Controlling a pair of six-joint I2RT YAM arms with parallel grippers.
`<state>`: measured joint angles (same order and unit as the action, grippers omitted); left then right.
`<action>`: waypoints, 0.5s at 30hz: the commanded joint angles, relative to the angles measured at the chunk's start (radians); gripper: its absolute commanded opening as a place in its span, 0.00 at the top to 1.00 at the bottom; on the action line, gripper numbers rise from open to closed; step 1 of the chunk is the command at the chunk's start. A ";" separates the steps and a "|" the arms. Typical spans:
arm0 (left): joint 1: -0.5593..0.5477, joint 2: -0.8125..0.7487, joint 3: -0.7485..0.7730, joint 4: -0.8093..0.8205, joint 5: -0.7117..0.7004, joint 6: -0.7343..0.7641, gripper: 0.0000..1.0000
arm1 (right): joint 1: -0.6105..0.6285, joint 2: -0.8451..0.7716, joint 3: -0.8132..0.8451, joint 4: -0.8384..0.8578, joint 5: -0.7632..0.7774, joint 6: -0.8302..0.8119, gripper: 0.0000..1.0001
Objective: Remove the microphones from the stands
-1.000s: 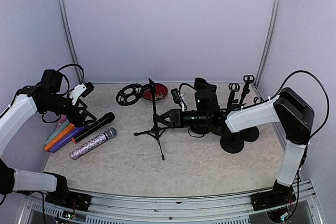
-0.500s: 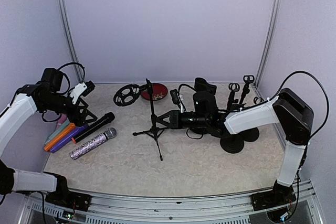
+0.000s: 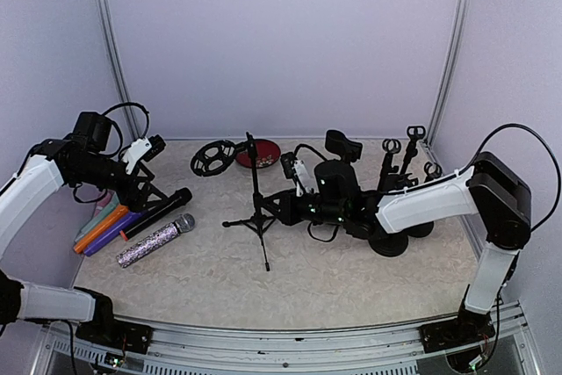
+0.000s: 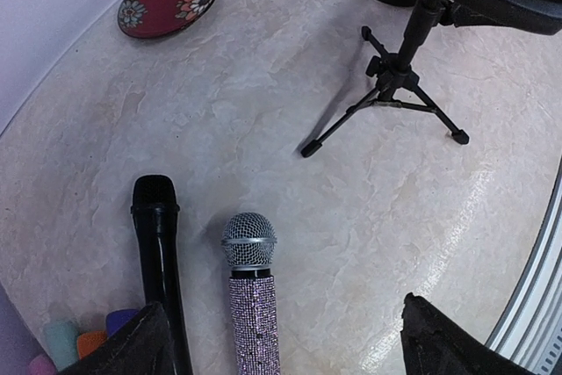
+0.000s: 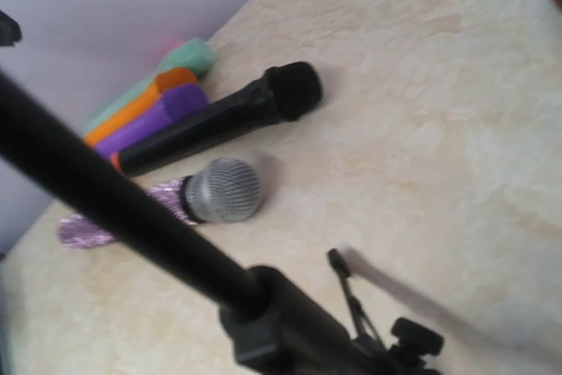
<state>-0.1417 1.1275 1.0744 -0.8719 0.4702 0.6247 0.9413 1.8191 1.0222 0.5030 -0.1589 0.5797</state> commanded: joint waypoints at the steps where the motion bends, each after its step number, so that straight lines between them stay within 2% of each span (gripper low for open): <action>1: -0.005 0.002 0.021 -0.017 0.013 -0.004 0.13 | 0.040 -0.026 -0.005 -0.152 0.164 -0.128 1.00; 7: -0.005 0.003 0.022 -0.019 0.015 -0.003 0.13 | 0.104 -0.027 0.052 -0.242 0.338 -0.286 1.00; 15: -0.006 0.003 0.016 -0.017 0.017 -0.003 0.13 | 0.162 0.007 0.110 -0.326 0.506 -0.404 1.00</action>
<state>-0.1429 1.1278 1.0744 -0.8829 0.4706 0.6250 1.0771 1.7992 1.1034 0.2981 0.2161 0.2710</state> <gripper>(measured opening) 0.873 0.149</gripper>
